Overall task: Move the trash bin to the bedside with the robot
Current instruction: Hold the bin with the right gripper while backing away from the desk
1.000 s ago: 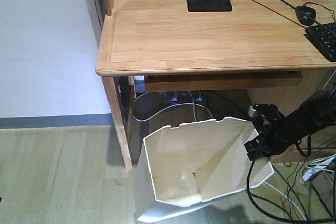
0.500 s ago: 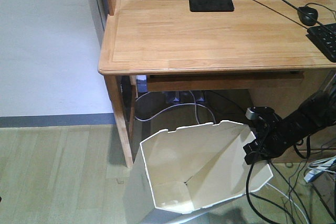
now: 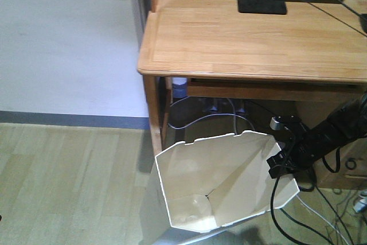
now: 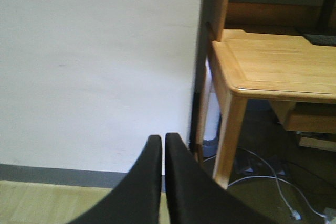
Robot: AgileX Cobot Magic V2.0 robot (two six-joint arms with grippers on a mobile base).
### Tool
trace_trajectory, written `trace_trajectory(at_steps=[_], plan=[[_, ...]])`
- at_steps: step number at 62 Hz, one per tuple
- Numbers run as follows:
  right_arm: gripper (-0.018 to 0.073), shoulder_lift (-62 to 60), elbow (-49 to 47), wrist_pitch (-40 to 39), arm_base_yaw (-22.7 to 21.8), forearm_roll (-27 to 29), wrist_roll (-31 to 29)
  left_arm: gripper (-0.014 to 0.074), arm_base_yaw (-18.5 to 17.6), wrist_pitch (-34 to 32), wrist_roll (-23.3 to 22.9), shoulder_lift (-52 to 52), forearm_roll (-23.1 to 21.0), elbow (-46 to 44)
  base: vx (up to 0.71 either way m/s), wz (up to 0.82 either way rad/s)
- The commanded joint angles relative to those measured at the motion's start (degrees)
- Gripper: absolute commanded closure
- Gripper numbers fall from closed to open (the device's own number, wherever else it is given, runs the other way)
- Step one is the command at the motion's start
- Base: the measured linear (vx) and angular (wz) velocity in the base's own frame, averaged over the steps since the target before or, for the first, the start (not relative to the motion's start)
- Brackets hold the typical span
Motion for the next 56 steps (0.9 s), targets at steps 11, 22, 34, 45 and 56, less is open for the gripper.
trace_trajectory(at_steps=[11,22,34,45,56], plan=[[0.0564,-4.2,-0.8,11.1,-0.1,4.4,-0.6,0.0602,0.0,-4.0,-0.3,-0.8,-0.2,0.7,-0.02,0.39],[0.0564,-4.2,-0.8,11.0,-0.1,4.4,-0.6,0.0602,0.0,-4.0,-0.3,-0.8,-0.2,0.7,-0.02,0.48],[0.0564,-4.2,-0.8,11.0,-0.1,4.4,-0.6,0.0602,0.0,-4.0,-0.3,-0.8,-0.2,0.7,-0.01,0.48],[0.0564,-4.2,-0.8,11.0,-0.1,4.4,-0.6,0.0602,0.0,-4.0,-0.3,-0.8,-0.2,0.7,0.01,0.43],[0.0564,-4.2,-0.8,11.0,-0.1,4.4,-0.6,0.0602,0.0,-4.0,-0.3,-0.8,-0.2,0.7,0.05,0.43]])
